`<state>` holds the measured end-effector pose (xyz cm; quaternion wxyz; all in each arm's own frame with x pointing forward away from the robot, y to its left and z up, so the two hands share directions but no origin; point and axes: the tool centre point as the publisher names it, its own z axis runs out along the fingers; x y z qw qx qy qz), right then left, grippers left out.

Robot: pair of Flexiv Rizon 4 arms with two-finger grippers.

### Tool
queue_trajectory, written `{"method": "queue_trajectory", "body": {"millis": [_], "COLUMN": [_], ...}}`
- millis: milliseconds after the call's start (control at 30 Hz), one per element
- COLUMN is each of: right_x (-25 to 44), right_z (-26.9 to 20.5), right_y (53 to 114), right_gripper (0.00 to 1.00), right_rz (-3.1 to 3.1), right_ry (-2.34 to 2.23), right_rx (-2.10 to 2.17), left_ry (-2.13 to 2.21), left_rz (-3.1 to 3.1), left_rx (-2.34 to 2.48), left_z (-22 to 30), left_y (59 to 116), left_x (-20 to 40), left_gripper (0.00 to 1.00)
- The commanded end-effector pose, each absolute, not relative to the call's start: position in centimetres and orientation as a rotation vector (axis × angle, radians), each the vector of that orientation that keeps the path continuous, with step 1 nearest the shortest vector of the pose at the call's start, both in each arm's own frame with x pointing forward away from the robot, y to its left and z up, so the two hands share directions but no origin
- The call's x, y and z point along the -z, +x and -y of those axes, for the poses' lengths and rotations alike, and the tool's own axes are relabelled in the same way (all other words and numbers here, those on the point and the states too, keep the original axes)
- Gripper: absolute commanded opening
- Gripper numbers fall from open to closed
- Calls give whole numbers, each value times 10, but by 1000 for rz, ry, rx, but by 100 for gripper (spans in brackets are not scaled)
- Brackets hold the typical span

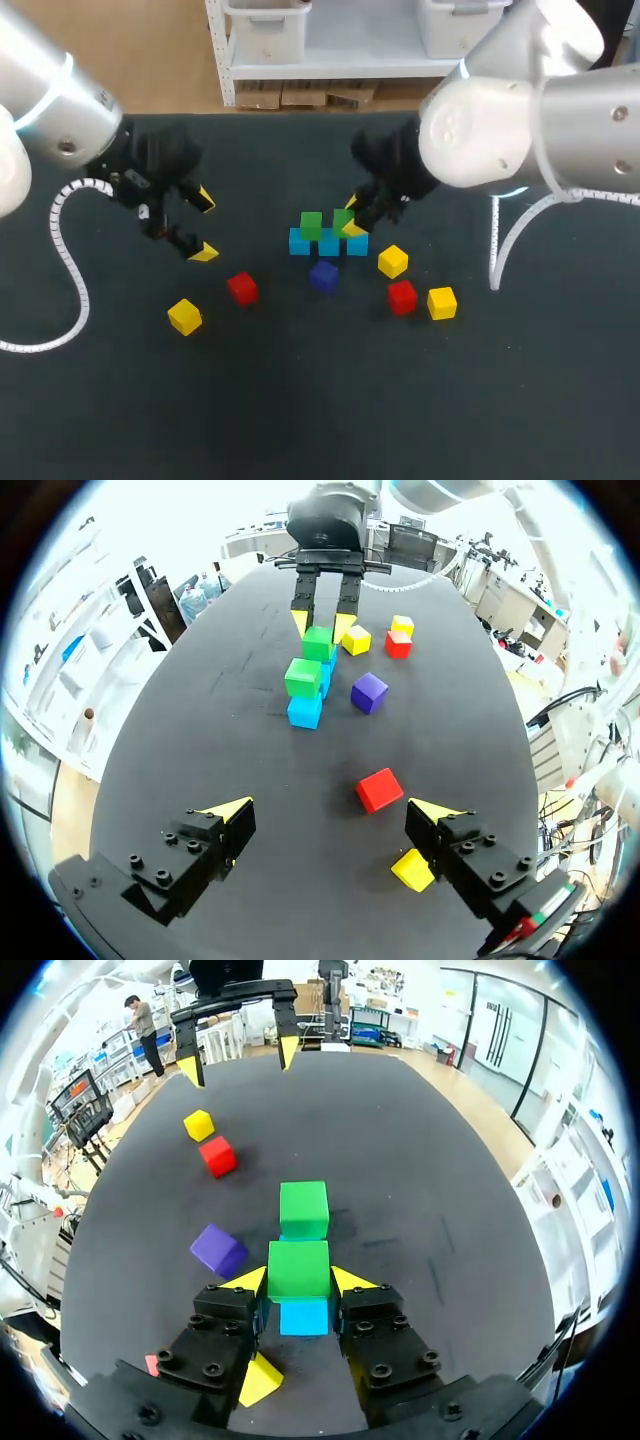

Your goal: Place the blue cubes, place green cubes on the blue cubes, place the yellow cubes on the green cubes, then place the red cubes on the yellow cubes, and place purple cube on the red cubes.

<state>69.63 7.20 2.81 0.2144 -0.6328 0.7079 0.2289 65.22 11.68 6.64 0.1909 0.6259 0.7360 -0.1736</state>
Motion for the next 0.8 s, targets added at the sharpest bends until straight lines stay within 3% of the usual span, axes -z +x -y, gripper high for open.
{"method": "queue_trajectory", "body": {"millis": [33, 800], "right_x": [-28, -24], "right_z": [-70, -68], "right_y": [694, 695], "right_gripper": [0, 0], "right_rz": [-1966, -1972], "right_ry": [-1752, -1747], "right_rx": [-630, -645], "left_ry": [1758, 1758], "left_rz": [-2060, -2060], "left_rx": [491, 491], "left_z": [-118, -118], "left_y": [652, 652], "left_x": [-66, -66], "left_gripper": [100, 100]}}
